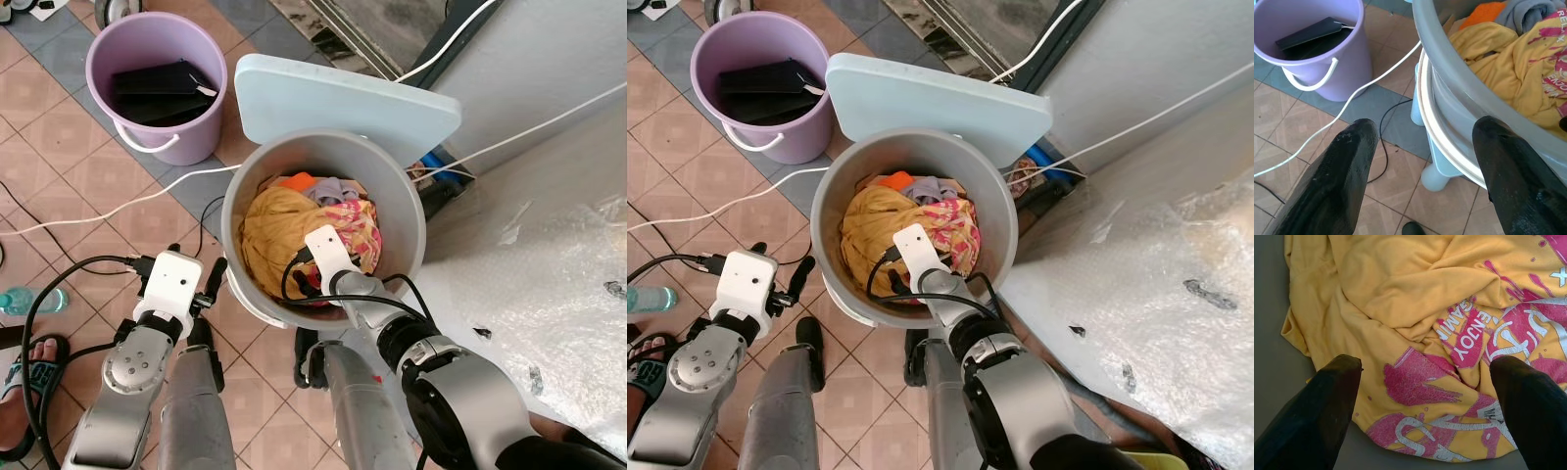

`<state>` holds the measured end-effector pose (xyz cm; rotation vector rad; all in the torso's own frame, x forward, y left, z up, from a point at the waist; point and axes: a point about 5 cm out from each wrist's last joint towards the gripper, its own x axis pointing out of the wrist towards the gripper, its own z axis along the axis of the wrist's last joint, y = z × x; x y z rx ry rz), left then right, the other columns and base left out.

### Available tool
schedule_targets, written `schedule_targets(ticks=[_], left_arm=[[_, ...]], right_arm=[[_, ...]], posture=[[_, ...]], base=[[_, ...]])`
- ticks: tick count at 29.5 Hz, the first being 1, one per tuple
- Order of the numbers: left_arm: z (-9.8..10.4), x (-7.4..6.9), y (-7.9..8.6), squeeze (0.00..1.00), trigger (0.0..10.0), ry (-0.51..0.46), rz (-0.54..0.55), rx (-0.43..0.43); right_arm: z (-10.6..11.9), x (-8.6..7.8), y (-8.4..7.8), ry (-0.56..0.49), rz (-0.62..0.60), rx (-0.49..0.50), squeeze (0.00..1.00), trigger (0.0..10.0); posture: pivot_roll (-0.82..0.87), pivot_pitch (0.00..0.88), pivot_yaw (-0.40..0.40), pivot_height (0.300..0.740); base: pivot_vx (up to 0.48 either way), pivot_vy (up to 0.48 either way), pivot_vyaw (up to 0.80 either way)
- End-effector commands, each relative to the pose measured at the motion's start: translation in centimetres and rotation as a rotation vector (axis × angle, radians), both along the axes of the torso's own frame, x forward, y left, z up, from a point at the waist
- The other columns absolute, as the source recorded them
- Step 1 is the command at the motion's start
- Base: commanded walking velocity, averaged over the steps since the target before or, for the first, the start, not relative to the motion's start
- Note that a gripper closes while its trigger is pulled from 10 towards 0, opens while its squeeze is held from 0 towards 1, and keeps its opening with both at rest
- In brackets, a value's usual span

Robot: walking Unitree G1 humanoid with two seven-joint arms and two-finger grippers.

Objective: Clothes washing

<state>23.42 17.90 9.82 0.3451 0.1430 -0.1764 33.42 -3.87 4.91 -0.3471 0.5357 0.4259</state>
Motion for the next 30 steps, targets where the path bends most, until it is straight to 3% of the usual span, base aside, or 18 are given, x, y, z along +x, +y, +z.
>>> schedule_targets(ticks=[1, 8, 9, 10, 14, 30], left_arm=[[-0.7, -1.2, -0.5, 0.00, 10.0, 0.050, -0.025, 0.005], [0.0, -3.2, -0.4, 0.00, 10.0, 0.057, -0.013, 0.007], [0.2, -3.3, -0.4, 0.00, 10.0, 0.056, -0.010, 0.007], [0.3, -3.5, -0.3, 0.00, 10.0, 0.056, -0.007, 0.006], [0.6, -4.2, 0.1, 0.00, 10.0, 0.067, 0.017, 0.005], [0.9, -5.0, 1.0, 0.00, 10.0, 0.095, 0.066, 0.028]], right_arm=[[-1.6, -1.0, -0.6, 0.062, 0.004, -0.073, 0.00, 10.0], [-3.5, -2.7, -0.8, 0.176, 0.028, -0.055, 0.00, 10.0], [-3.7, -2.9, -0.8, 0.184, 0.040, -0.052, 0.00, 7.2], [-4.0, -3.1, -0.8, 0.194, 0.044, -0.049, 0.00, 0.0], [-4.8, -3.9, -0.7, 0.219, 0.060, -0.019, 0.00, 0.0], [-3.9, -3.5, 0.3, 0.125, 0.125, -0.003, 0.00, 0.0]], posture=[[0.24, 0.556, -0.215, 0.740], [0.29, 0.572, -0.249, 0.740], [0.30, 0.573, -0.249, 0.740], [0.31, 0.576, -0.245, 0.740], [0.31, 0.598, -0.246, 0.740], [0.32, 0.612, -0.243, 0.740]], base=[[0.000, 0.000, 0.00], [0.000, 0.000, 0.00], [0.000, 0.000, 0.00], [0.000, 0.000, 0.00], [0.000, 0.000, 0.00], [0.000, 0.000, 0.00]])
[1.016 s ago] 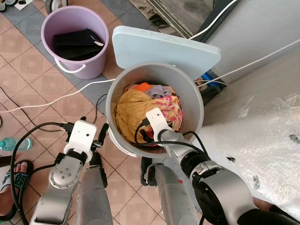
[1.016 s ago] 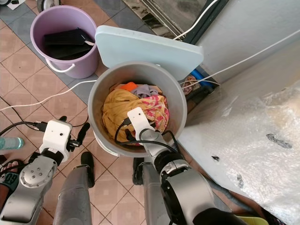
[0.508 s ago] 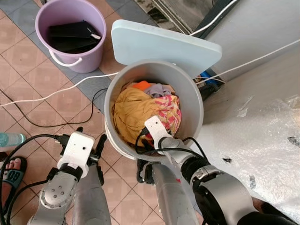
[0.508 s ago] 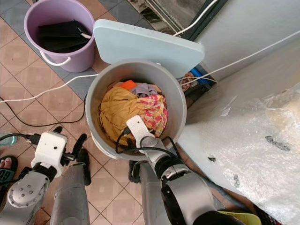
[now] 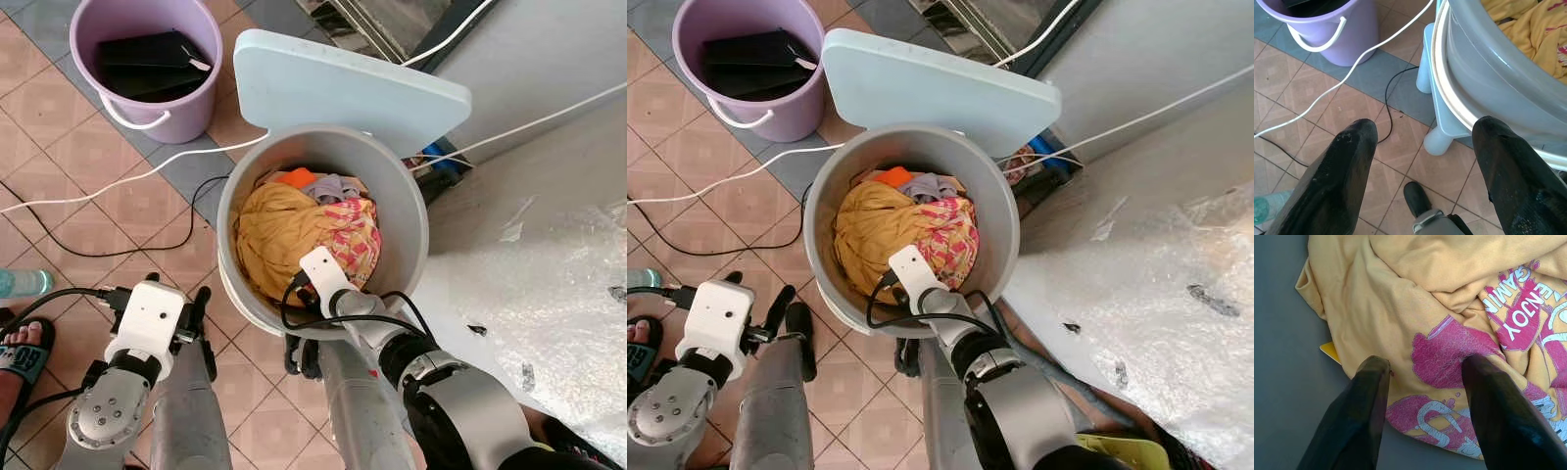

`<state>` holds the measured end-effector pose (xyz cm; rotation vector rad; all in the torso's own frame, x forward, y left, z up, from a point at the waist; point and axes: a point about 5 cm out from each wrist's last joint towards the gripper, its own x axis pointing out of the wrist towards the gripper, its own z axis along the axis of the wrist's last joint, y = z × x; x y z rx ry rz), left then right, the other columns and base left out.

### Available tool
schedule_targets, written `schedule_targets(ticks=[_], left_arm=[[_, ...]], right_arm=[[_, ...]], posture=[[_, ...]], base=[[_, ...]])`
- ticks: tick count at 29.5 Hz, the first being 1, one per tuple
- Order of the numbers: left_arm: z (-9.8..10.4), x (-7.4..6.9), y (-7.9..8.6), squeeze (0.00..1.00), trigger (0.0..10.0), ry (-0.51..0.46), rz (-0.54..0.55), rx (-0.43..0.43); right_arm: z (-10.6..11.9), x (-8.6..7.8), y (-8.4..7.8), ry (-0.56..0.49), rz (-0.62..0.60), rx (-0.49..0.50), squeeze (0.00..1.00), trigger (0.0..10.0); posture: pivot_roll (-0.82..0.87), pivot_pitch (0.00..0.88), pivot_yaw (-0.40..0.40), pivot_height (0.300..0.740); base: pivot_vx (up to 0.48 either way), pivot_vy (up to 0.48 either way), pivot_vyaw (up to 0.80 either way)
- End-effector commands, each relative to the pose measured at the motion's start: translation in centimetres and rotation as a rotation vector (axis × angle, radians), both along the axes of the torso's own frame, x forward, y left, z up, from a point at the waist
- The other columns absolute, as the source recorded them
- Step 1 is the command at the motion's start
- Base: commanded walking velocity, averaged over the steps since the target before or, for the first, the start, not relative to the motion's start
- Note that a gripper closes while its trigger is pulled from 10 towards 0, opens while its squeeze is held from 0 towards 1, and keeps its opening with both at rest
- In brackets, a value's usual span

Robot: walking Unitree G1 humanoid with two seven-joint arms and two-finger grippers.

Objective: Clothes washing

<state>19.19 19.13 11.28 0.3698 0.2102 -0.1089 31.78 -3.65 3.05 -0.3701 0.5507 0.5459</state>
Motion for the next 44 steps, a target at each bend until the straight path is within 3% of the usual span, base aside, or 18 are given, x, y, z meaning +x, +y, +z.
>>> schedule_targets(ticks=[1, 6, 7, 8, 9, 15, 16, 25, 26, 27, 28, 29, 30, 32, 41, 42, 43, 44], left_arm=[[-0.6, -0.8, -0.3, 0.00, 10.0, 0.046, -0.007, -0.007], [-0.5, -1.0, -0.6, 0.00, 10.0, 0.049, -0.007, -0.009], [-0.4, -1.1, -0.7, 0.00, 10.0, 0.049, -0.008, -0.009], [-0.3, -1.2, -0.7, 0.00, 10.0, 0.048, -0.008, -0.010], [-0.3, -1.4, -0.7, 0.00, 10.0, 0.051, -0.005, -0.007], [0.1, -2.9, 0.0, 0.00, 10.0, 0.067, 0.022, 0.004], [0.2, -3.0, 0.1, 0.00, 10.0, 0.069, 0.025, 0.005], [0.6, -4.0, -0.5, 0.00, 10.0, 0.083, 0.034, -0.007], [0.6, -4.4, -0.5, 0.00, 10.0, 0.090, 0.035, -0.010], [0.6, -4.4, -0.5, 0.00, 10.0, 0.090, 0.035, -0.010], [0.5, -4.6, -0.5, 0.00, 10.0, 0.094, 0.037, -0.010], [0.5, -4.8, -0.5, 0.00, 10.0, 0.097, 0.041, -0.012], [0.5, -4.9, -0.5, 0.00, 10.0, 0.100, 0.043, -0.013], [0.6, -5.3, -0.6, 0.00, 10.0, 0.106, 0.052, -0.015], [0.4, -6.0, -1.3, 0.00, 10.0, 0.125, 0.067, -0.039], [0.4, -6.1, -1.4, 0.00, 10.0, 0.129, 0.068, -0.043], [0.4, -6.2, -1.5, 0.00, 10.0, 0.131, 0.068, -0.044], [0.3, -6.2, -1.5, 0.00, 10.0, 0.133, 0.069, -0.044]], right_arm=[[-1.9, -1.7, 0.0, 0.079, 0.009, -0.012, 0.00, 0.0], [-1.2, -0.8, -0.8, -0.011, 0.017, -0.063, 0.00, 0.0], [-1.0, -0.6, -0.9, -0.041, 0.020, -0.084, 0.00, 3.3], [-0.8, -0.4, -1.0, -0.060, 0.023, -0.097, 0.00, 3.3], [-0.5, -0.1, -1.0, -0.096, 0.036, -0.120, 0.00, 10.0], [-0.2, 0.0, -0.9, -0.145, 0.064, -0.139, 0.00, 10.0], [-0.2, -0.1, -0.8, -0.145, 0.074, -0.141, 1.00, 10.0], [-0.4, 0.0, -1.0, -0.098, 0.075, -0.175, 1.00, 10.0], [-0.3, 0.0, -0.9, -0.099, 0.062, -0.160, 0.50, 0.0], [-0.3, 0.0, -0.9, -0.099, 0.062, -0.160, 0.50, 0.0], [-0.3, 0.0, -0.9, -0.099, 0.062, -0.159, 0.00, 0.0], [-0.4, 0.0, -0.9, -0.099, 0.062, -0.160, 0.00, 0.0], [-0.4, 0.0, -1.0, -0.099, 0.063, -0.162, 0.00, 2.1], [-0.6, -0.1, -1.2, -0.097, 0.060, -0.170, 0.00, 10.0], [-1.5, -0.7, -2.1, -0.032, 0.033, -0.168, 0.00, 10.0], [-1.8, -0.9, -2.2, -0.018, 0.033, -0.167, 0.00, 4.2], [-1.8, -0.9, -2.3, -0.015, 0.030, -0.167, 0.00, 4.2], [-2.0, -1.0, -2.4, -0.004, 0.032, -0.165, 0.00, 0.0]], posture=[[0.32, 0.606, -0.242, 0.740], [0.34, 0.611, -0.240, 0.740], [0.35, 0.615, -0.239, 0.740], [0.36, 0.616, -0.238, 0.740], [0.36, 0.618, -0.238, 0.740], [0.38, 0.636, -0.239, 0.740], [0.38, 0.639, -0.241, 0.740], [0.39, 0.666, -0.247, 0.740], [0.38, 0.668, -0.249, 0.740], [0.38, 0.668, -0.249, 0.740], [0.38, 0.668, -0.250, 0.740], [0.38, 0.666, -0.251, 0.740], [0.38, 0.665, -0.251, 0.740], [0.37, 0.666, -0.260, 0.740], [0.33, 0.697, -0.284, 0.740], [0.33, 0.699, -0.284, 0.740], [0.33, 0.700, -0.284, 0.740], [0.33, 0.700, -0.283, 0.740]], base=[[0.000, 0.000, 0.00], [0.000, 0.000, 0.00], [0.000, 0.000, 0.00], [0.000, 0.000, 0.00], [0.000, 0.000, 0.00], [0.000, 0.000, 0.00], [0.000, 0.000, 0.00], [0.000, 0.000, 0.00], [0.000, 0.000, 0.00], [0.000, 0.000, 0.00], [0.000, 0.000, 0.00], [0.000, 0.000, 0.00], [0.000, 0.000, 0.00], [0.000, 0.000, 0.00], [0.000, 0.000, 0.00], [0.000, 0.000, 0.00], [0.000, 0.000, 0.00], [0.000, 0.000, 0.00]])
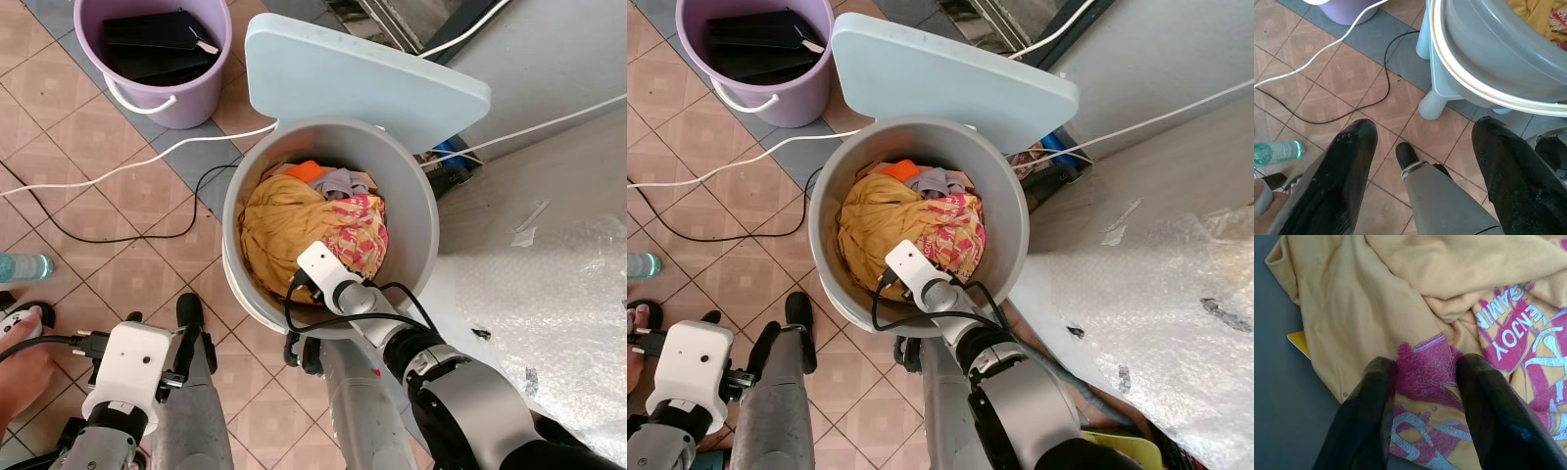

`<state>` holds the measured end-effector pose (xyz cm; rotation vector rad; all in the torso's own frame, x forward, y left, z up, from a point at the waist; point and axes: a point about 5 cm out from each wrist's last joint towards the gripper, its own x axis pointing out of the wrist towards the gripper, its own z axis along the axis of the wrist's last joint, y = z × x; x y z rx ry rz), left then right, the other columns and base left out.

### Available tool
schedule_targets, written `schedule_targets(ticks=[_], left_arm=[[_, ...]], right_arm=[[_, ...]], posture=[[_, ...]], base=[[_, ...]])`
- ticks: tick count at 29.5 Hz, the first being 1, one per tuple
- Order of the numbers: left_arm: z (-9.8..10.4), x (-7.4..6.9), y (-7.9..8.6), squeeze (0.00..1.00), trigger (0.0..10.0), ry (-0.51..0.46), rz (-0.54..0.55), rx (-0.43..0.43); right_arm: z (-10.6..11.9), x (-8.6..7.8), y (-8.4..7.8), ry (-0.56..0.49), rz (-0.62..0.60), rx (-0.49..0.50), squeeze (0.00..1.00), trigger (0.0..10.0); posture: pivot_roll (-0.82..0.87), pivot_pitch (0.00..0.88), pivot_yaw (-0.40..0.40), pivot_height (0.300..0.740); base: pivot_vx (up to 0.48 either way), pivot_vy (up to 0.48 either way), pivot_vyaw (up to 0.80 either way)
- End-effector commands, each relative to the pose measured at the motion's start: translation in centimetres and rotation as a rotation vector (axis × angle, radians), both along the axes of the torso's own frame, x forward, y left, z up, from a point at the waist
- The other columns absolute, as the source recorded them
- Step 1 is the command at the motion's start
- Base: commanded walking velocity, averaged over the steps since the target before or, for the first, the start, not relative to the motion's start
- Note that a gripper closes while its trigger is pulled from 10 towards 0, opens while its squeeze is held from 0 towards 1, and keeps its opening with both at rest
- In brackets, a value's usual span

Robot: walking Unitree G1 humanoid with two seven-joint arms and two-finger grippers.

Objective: Clothes washing

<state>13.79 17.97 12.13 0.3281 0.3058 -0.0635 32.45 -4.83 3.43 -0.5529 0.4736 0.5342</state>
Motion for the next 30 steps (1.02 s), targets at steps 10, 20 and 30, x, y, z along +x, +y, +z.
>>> schedule_targets(ticks=[10, 20, 30], left_arm=[[-0.6, -0.2, 0.0, 0.00, 10.0, 0.035, 0.018, -0.007], [-0.7, 0.0, -0.1, 0.00, 10.0, 0.027, 0.029, -0.003], [-0.9, 0.0, 0.3, 0.00, 10.0, 0.021, 0.057, 0.015]], right_arm=[[-2.6, -1.9, -1.4, 0.133, -0.015, -0.044, 0.00, 0.0], [-2.1, -1.3, -1.7, 0.097, -0.024, -0.045, 0.00, 0.0], [-1.4, -0.7, -1.8, 0.059, -0.032, -0.024, 0.00, 0.0]], posture=[[0.33, 0.690, -0.296, 0.740], [0.32, 0.681, -0.303, 0.740], [0.32, 0.667, -0.310, 0.740]], base=[[0.000, 0.000, 0.00], [0.000, 0.000, 0.00], [0.000, 0.000, 0.00]])
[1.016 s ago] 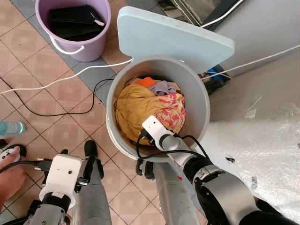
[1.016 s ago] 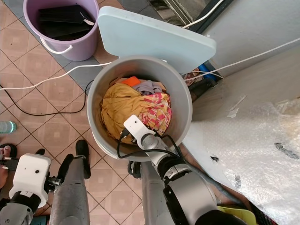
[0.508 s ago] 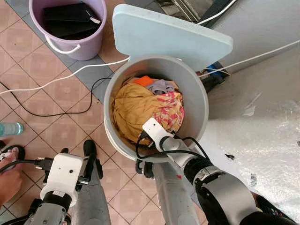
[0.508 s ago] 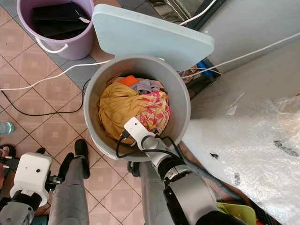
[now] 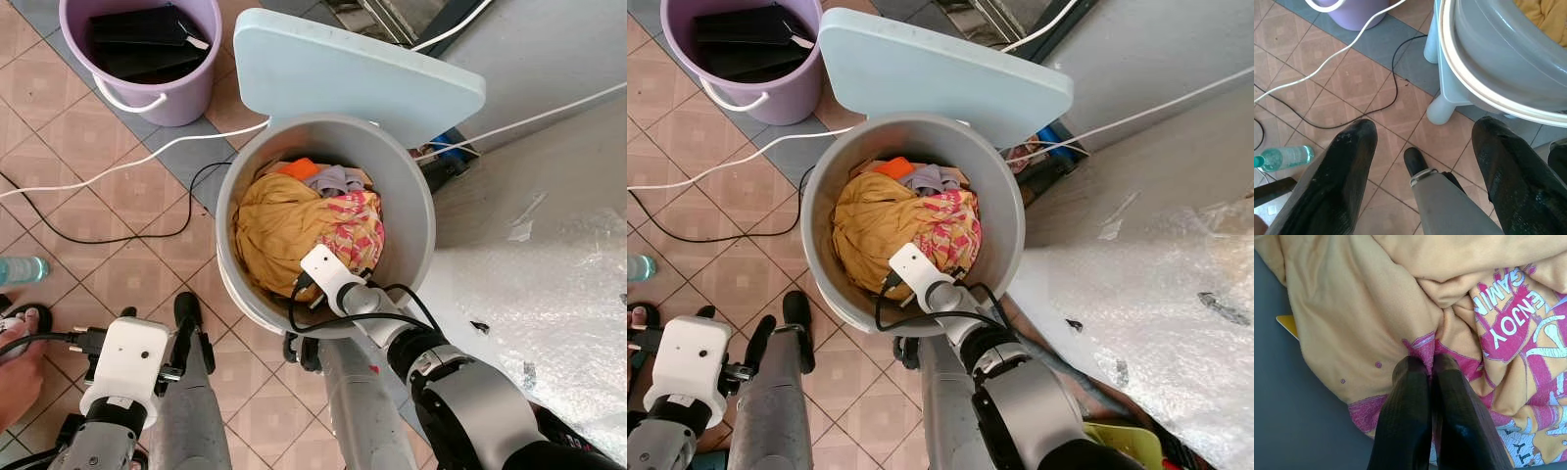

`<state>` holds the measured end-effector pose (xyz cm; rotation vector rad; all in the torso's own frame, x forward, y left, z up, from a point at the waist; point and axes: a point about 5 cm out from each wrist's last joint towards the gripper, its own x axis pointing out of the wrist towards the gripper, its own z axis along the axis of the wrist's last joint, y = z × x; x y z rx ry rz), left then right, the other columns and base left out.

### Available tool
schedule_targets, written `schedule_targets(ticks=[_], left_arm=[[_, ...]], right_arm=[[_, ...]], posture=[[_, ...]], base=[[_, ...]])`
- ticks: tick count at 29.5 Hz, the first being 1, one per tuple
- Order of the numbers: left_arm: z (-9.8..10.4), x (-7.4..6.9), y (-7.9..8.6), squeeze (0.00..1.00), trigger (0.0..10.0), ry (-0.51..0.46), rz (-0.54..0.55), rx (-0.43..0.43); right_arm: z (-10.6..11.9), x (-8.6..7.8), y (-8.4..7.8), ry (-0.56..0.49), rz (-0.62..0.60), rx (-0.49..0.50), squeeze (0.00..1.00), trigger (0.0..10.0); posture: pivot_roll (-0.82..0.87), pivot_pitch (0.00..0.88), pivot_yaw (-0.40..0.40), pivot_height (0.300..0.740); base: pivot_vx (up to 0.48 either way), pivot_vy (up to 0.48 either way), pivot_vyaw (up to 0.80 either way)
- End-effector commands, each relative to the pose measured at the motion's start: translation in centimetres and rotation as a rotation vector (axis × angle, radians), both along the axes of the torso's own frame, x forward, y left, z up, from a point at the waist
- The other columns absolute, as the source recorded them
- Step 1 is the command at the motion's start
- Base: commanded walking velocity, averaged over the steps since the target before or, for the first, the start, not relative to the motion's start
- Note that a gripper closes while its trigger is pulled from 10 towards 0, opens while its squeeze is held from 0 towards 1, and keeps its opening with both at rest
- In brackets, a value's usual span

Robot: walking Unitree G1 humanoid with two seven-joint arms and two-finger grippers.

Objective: Clothes washing

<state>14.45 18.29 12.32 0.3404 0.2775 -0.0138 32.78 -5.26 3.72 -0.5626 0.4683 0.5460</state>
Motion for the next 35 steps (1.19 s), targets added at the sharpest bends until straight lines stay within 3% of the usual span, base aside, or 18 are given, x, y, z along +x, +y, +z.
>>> schedule_targets(ticks=[1, 4, 6, 10, 12, 14, 16, 20, 22, 23, 25, 26, 29, 31, 32, 33, 35], left_arm=[[-1.0, -0.5, 0.1, 0.00, 10.0, 0.048, 0.022, -0.002], [-0.9, 1.0, 0.4, 0.00, 10.0, -0.003, 0.041, 0.003], [-0.1, 3.4, 0.7, 0.00, 10.0, -0.097, 0.071, 0.009], [0.9, 6.6, 0.7, 0.00, 10.0, -0.194, 0.075, 0.017], [1.0, 8.5, 0.5, 0.00, 10.0, -0.234, 0.072, 0.016], [1.1, 9.5, 0.4, 0.00, 10.0, -0.250, 0.073, 0.015], [1.4, 11.4, 0.0, 0.00, 10.0, -0.286, 0.063, 0.014], [1.6, 13.7, -0.8, 0.00, 10.0, -0.326, 0.039, 0.019], [1.8, 14.2, -1.2, 0.00, 10.0, -0.345, 0.025, 0.009], [2.0, 14.9, -1.3, 0.00, 10.0, -0.363, 0.020, 0.008], [2.0, 15.4, -1.3, 0.00, 10.0, -0.369, 0.020, 0.010], [2.0, 16.0, -1.5, 0.00, 10.0, -0.381, 0.015, 0.004], [1.9, 16.7, -1.4, 0.00, 10.0, -0.385, 0.024, 0.007], [1.7, 17.4, -1.9, 0.00, 10.0, -0.403, 0.033, 0.009], [1.7, 17.4, -1.9, 0.00, 10.0, -0.403, 0.033, 0.009], [1.7, 17.6, -2.3, 0.00, 10.0, -0.418, 0.025, -0.006], [1.7, 17.9, -2.4, 0.00, 10.0, -0.433, 0.025, -0.018]], right_arm=[[-1.4, -0.8, -1.2, 0.046, -0.053, -0.002, 0.00, 0.0], [0.3, 0.4, -0.8, -0.024, -0.080, 0.079, 0.00, 0.0], [3.4, 2.3, -0.1, -0.119, -0.089, 0.222, 0.00, 0.0], [7.9, 4.3, 0.2, -0.257, -0.043, 0.384, 0.00, 0.0], [10.0, 5.2, -0.3, -0.334, -0.025, 0.420, 0.00, 0.0], [10.9, 5.5, -0.6, -0.362, -0.026, 0.444, 0.00, 0.0], [12.9, 6.2, -1.6, -0.443, -0.027, 0.476, 0.00, 0.0], [16.1, 7.0, -3.6, -0.589, -0.055, 0.536, 0.00, 0.0], [17.8, 6.9, -4.6, -0.691, -0.064, 0.561, 0.00, 0.0], [19.6, 6.6, -5.5, -0.799, -0.063, 0.571, 0.00, 0.0], [20.2, 6.5, -5.8, -0.837, -0.064, 0.574, 0.00, 0.0], [21.6, 5.8, -6.8, -0.930, -0.073, 0.582, 0.00, 0.0], [22.2, 5.4, -7.3, -0.979, -0.079, 0.579, 0.00, 0.0], [23.1, 3.6, -9.1, -1.080, -0.103, 0.556, 0.00, 0.0], [23.1, 3.6, -9.1, -1.080, -0.103, 0.556, 0.00, 0.0], [23.0, 2.3, -10.2, -1.103, -0.134, 0.551, 0.00, 0.0], [22.4, 1.4, -10.7, -1.111, -0.141, 0.523, 0.00, 0.0]], posture=[[0.31, 0.656, -0.309, 0.740], [0.29, 0.602, -0.310, 0.740], [0.28, 0.563, -0.309, 0.740], [0.23, 0.484, -0.296, 0.740], [0.21, 0.400, -0.280, 0.740], [0.20, 0.384, -0.276, 0.740], [0.17, 0.307, -0.237, 0.740], [0.13, 0.205, -0.189, 0.740], [0.11, 0.171, -0.165, 0.740], [0.09, 0.130, -0.133, 0.740], [0.08, 0.120, -0.126, 0.740], [0.06, 0.087, -0.103, 0.740], [0.03, 0.039, -0.076, 0.740], [0.00, 0.000, -0.035, 0.740], [0.00, 0.000, -0.035, 0.740], [-0.02, 0.000, -0.010, 0.740], [-0.04, 0.000, 0.009, 0.740]], base=[[0.000, 0.000, 0.00], [0.000, 0.000, 0.00], [0.000, 0.000, 0.00], [0.000, 0.000, 0.00], [0.000, 0.000, 0.00], [0.000, 0.000, 0.00], [0.000, 0.000, 0.00], [0.000, 0.000, 0.00], [0.000, 0.000, 0.00], [0.000, 0.000, 0.00], [0.000, 0.000, 0.00], [0.000, 0.000, 0.00], [0.000, 0.000, 0.00], [0.000, 0.000, 0.00], [0.000, 0.000, 0.00], [0.000, 0.000, 0.00], [0.000, 0.000, 0.00]])
